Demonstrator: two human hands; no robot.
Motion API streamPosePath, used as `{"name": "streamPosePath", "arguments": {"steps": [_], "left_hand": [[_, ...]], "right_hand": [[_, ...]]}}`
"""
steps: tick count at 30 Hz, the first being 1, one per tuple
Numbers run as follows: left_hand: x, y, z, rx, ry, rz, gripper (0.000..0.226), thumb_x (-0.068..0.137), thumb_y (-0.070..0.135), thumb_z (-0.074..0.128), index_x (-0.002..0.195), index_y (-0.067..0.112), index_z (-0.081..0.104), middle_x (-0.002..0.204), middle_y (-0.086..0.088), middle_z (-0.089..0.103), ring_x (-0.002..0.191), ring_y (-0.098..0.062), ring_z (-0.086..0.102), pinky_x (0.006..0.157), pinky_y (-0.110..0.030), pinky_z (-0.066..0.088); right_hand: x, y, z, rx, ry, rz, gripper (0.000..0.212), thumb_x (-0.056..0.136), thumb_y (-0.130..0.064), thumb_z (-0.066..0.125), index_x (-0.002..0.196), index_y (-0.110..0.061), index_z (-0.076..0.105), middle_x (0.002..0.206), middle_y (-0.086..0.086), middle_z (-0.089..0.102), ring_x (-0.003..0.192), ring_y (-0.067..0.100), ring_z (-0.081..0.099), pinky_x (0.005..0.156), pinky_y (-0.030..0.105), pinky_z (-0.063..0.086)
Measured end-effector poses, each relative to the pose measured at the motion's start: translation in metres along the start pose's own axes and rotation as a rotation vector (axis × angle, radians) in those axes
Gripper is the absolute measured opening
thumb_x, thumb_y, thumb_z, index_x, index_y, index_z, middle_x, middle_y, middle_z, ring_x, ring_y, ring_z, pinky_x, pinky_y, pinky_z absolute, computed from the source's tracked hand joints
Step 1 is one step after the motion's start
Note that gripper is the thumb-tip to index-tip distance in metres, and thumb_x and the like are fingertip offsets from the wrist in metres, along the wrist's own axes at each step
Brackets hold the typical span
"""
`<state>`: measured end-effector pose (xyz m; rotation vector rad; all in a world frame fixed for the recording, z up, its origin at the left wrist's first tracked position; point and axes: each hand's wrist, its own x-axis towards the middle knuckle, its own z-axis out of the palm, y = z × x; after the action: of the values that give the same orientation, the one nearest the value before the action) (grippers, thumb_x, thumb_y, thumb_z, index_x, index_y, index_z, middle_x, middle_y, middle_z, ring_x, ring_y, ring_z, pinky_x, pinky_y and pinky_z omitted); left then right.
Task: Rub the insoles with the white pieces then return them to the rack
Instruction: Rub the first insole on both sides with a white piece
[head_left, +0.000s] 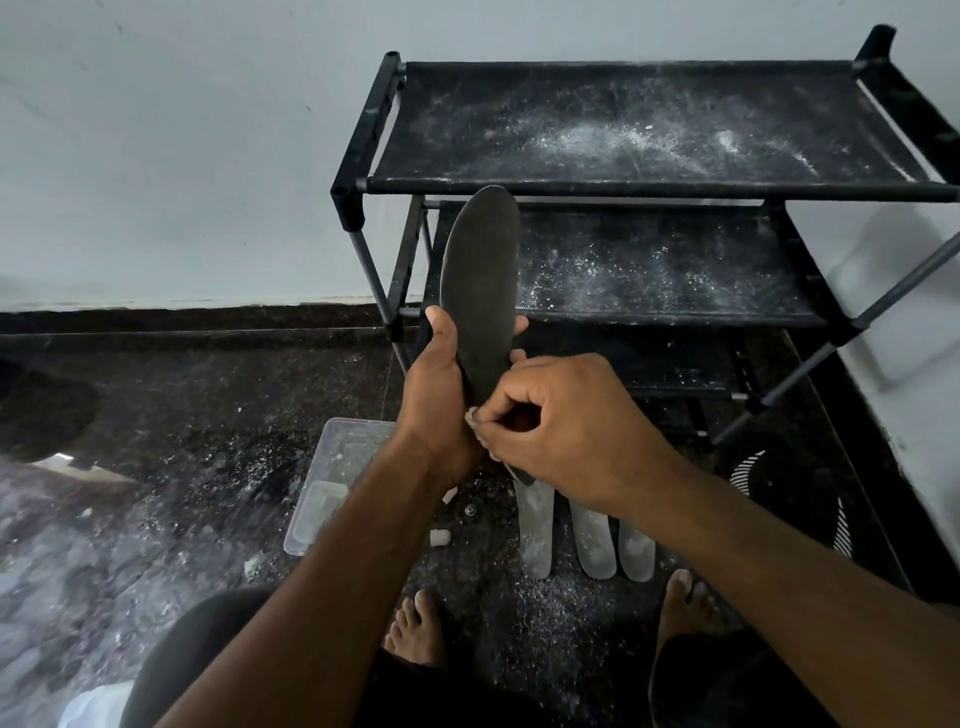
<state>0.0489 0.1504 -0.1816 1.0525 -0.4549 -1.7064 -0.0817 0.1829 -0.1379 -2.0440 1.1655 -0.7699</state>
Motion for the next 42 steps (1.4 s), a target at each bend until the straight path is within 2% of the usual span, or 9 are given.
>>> {"name": "streamPosePath", "arguments": {"steps": [4,7,13,19,23,29,33,39,42], "left_hand": [[0.004,-0.003,-0.001,-0.013,0.011,0.058,0.08,0.105,0.065,0.023,0.102,0.009,0.08,0.106,-0.013,0.066,0.078,-0.017,0.058,0.082,-0.036,0.049],[0.006,-0.004,-0.001,-0.006,0.024,0.072,0.078,0.105,0.064,0.023,0.121,0.005,0.071,0.121,-0.013,0.067,0.089,-0.019,0.055,0.085,-0.038,0.049],[0.01,-0.002,-0.008,-0.028,0.003,0.098,0.084,0.103,0.066,0.024,0.138,-0.003,0.058,0.115,-0.015,0.062,0.083,-0.018,0.055,0.078,-0.035,0.046],[0.009,-0.001,-0.005,-0.023,-0.002,0.09,0.082,0.104,0.066,0.023,0.135,0.0,0.06,0.12,-0.016,0.063,0.095,-0.024,0.055,0.091,-0.044,0.045],[0.01,-0.001,-0.011,-0.055,-0.045,0.065,0.088,0.103,0.068,0.021,0.137,-0.003,0.059,0.108,-0.015,0.065,0.084,-0.02,0.057,0.086,-0.037,0.047],[0.008,0.0,-0.005,-0.15,-0.091,0.02,0.083,0.104,0.065,0.021,0.129,0.0,0.067,0.114,-0.015,0.07,0.089,-0.022,0.062,0.1,-0.043,0.046],[0.008,0.001,-0.008,-0.18,-0.124,0.026,0.085,0.104,0.066,0.02,0.138,-0.001,0.06,0.122,-0.015,0.066,0.091,-0.021,0.06,0.091,-0.036,0.049],[0.006,0.001,-0.005,-0.198,-0.134,0.022,0.083,0.105,0.064,0.02,0.128,0.001,0.069,0.13,-0.016,0.067,0.094,-0.022,0.062,0.091,-0.038,0.05],[0.007,0.001,-0.008,-0.197,-0.13,0.013,0.085,0.104,0.066,0.02,0.136,-0.001,0.062,0.127,-0.017,0.064,0.094,-0.022,0.06,0.09,-0.036,0.048]], "right_hand": [[-0.002,0.002,-0.004,-0.116,-0.234,0.046,0.012,0.081,-0.016,0.075,0.069,-0.017,0.073,0.07,-0.012,0.07,0.069,-0.001,0.064,0.071,0.027,0.057],[-0.001,0.002,-0.007,-0.092,-0.166,0.041,0.012,0.081,-0.015,0.075,0.069,-0.016,0.073,0.07,-0.011,0.071,0.067,0.0,0.066,0.078,0.03,0.058],[-0.004,0.003,-0.012,-0.156,-0.362,0.136,0.011,0.079,-0.019,0.076,0.068,-0.017,0.074,0.069,-0.008,0.071,0.069,-0.007,0.061,0.061,0.015,0.049],[-0.001,-0.001,-0.015,0.001,-0.067,0.101,0.009,0.081,-0.014,0.077,0.073,-0.012,0.076,0.072,-0.01,0.073,0.066,-0.002,0.066,0.062,0.008,0.048],[-0.003,0.007,-0.012,-0.111,-0.303,0.149,0.007,0.081,-0.015,0.076,0.075,-0.016,0.078,0.074,-0.011,0.074,0.069,-0.004,0.066,0.067,0.008,0.047],[0.004,0.008,-0.016,0.021,-0.071,0.164,0.002,0.081,-0.015,0.078,0.079,-0.016,0.078,0.078,-0.012,0.074,0.084,-0.004,0.068,0.077,0.009,0.051],[0.001,0.009,-0.014,-0.077,-0.324,0.186,0.004,0.081,-0.013,0.076,0.081,-0.017,0.078,0.079,-0.012,0.074,0.071,-0.01,0.064,0.066,0.003,0.044],[0.003,0.011,-0.014,-0.002,-0.138,0.169,0.001,0.08,-0.014,0.078,0.081,-0.014,0.078,0.08,-0.013,0.074,0.076,-0.009,0.066,0.075,0.002,0.045],[0.001,0.013,-0.013,-0.057,-0.296,0.192,0.004,0.081,-0.014,0.077,0.083,-0.017,0.079,0.08,-0.012,0.075,0.073,-0.009,0.065,0.067,0.003,0.044]]}}
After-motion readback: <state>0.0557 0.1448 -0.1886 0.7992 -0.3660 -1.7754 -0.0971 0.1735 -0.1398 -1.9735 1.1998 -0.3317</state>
